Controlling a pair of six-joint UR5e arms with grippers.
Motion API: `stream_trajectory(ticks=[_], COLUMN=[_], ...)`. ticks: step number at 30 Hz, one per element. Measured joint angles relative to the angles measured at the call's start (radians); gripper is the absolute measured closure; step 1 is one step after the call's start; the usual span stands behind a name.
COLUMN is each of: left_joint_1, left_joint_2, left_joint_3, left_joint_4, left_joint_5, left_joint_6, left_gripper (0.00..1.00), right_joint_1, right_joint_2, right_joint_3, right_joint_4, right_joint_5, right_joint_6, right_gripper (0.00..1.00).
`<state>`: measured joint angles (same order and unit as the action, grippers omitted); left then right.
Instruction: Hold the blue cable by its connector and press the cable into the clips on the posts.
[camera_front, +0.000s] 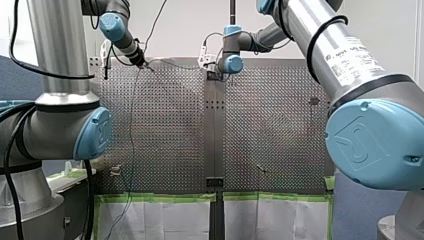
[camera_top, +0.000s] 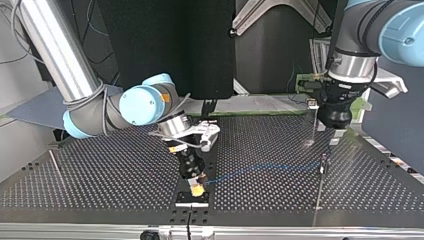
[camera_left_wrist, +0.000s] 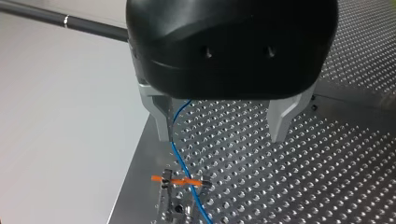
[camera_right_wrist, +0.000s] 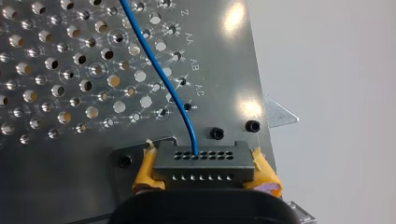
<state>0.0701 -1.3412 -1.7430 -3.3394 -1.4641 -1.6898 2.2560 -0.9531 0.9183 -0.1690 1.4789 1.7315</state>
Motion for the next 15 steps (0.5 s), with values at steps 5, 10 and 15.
stream_trajectory(ticks=[5, 10, 15], left_joint_1=[-0.006, -0.009, -0.016], left_joint_2=[-0.002, -0.01, -0.018], left_joint_3=[0.0, -0.001, -0.001], left_joint_4=[0.042, 0.086, 0.101], left_joint_5=[-0.001, -0.005, -0.007], left_joint_6=[0.009, 0.011, 0.01], left_gripper=[0.0, 0.0, 0.0], right_joint_1=[0.001, 0.001, 0.003], right_joint_2=[0.0, 0.0, 0.0], right_joint_3=[0.0, 0.0, 0.0], right_joint_4=[0.0, 0.003, 0.004], right_joint_5=[0.0, 0.0, 0.0], right_joint_6=[0.001, 0.001, 0.001], right_gripper=[1.0, 1.0, 1.0])
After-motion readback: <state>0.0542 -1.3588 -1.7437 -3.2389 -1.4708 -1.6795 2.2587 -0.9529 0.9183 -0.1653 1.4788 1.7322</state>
